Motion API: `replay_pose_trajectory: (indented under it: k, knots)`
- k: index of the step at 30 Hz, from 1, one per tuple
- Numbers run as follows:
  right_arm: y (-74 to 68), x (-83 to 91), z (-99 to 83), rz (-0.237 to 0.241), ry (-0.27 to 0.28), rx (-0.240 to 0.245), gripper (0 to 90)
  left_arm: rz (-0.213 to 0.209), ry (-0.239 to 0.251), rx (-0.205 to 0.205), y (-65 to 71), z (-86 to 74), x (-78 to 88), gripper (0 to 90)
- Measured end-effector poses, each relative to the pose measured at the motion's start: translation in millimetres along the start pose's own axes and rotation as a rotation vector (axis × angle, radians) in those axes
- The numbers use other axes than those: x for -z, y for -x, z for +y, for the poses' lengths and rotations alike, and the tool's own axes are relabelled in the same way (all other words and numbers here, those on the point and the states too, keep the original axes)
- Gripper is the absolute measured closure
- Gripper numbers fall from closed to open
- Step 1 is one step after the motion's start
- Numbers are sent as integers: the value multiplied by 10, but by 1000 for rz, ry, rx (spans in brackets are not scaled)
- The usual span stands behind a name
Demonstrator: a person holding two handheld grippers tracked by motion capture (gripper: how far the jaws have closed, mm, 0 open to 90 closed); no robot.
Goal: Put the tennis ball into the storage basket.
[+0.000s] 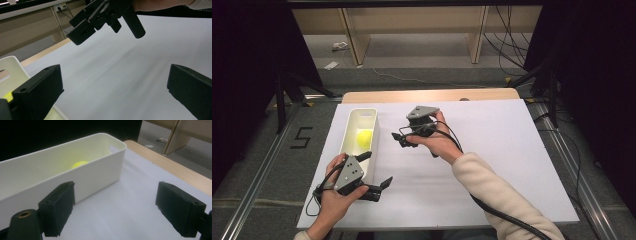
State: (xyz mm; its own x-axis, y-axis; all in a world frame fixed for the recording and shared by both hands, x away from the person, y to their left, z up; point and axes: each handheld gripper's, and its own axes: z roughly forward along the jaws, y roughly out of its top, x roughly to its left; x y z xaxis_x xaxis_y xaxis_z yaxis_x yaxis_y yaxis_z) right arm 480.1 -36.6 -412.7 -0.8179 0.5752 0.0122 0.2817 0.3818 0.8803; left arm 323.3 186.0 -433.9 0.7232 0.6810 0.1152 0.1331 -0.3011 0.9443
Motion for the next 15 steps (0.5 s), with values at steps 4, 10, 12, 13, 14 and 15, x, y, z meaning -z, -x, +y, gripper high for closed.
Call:
replay_pose_trajectory:
  k: [4, 10, 12, 13, 14, 15]
  knots:
    - [45, 51, -33, -10, 3, -9, 166, 0, 0, 3, -1, -1, 0, 0]
    - [85, 116, -70, -18, 2, -4, 166, -1, 0, -1, -1, 1, 0, 0]
    - [101, 142, -81, -20, 2, -8, 166, -1, 1, 2, -3, 0, 1, 0]
    - [111, 159, -87, -22, 1, -11, 166, -1, 3, 3, -3, -1, 1, 0]
    - [118, 172, -95, -25, 2, -11, 166, -1, 1, 2, -4, 0, 2, 0]
    - [126, 186, -104, -26, 1, -12, 166, -1, 1, 2, -4, 0, 2, 0]
